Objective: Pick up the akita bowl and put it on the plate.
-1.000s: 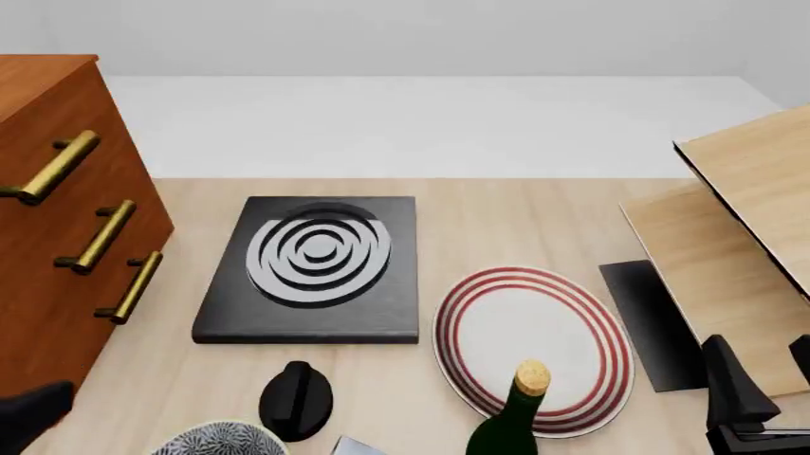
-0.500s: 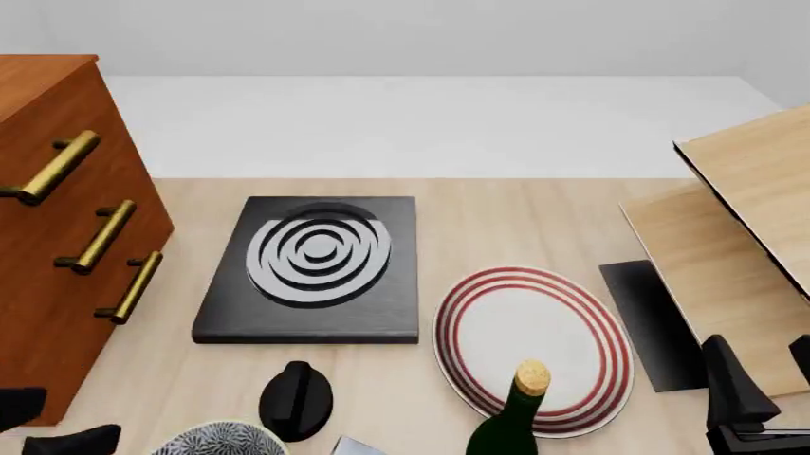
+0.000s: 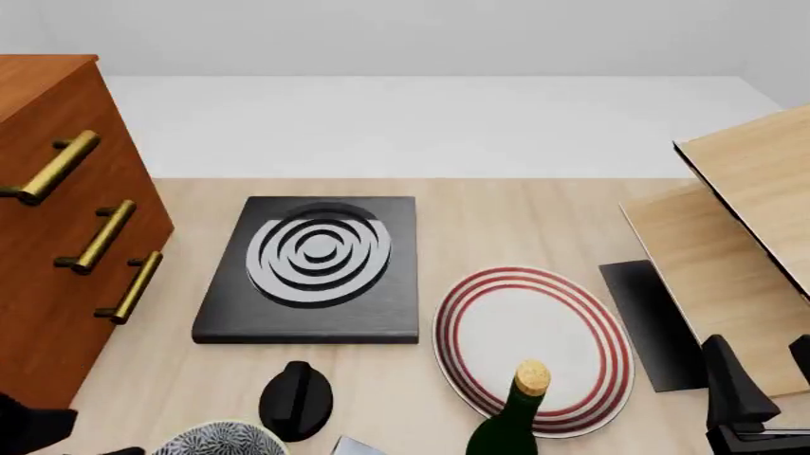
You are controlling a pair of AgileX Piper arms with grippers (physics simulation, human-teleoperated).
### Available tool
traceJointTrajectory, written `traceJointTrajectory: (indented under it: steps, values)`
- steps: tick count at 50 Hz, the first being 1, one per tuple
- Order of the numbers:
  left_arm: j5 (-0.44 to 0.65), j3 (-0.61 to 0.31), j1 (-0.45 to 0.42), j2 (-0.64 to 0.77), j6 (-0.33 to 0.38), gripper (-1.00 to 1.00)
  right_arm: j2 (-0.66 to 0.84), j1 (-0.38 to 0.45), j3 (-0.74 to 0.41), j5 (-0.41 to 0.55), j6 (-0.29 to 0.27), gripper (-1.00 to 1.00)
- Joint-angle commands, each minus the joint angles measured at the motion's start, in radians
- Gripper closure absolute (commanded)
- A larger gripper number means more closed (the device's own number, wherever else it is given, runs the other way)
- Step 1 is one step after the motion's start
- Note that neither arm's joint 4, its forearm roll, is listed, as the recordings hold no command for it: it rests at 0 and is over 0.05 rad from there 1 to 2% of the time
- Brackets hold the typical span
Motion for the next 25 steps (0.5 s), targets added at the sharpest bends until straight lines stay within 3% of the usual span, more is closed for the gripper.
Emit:
traceJointTrajectory:
  steps: [1,25]
  values:
    - [-0.016,0.044,-0.026,-0.002,-0.017,-1.00,0.000,0.000,0.000,0.000,0.000,-1.00]
    - [-0.068,0.137,0.012,-0.013,-0.039,-1.00,0.000,0.000,0.000,0.000,0.000,-1.00]
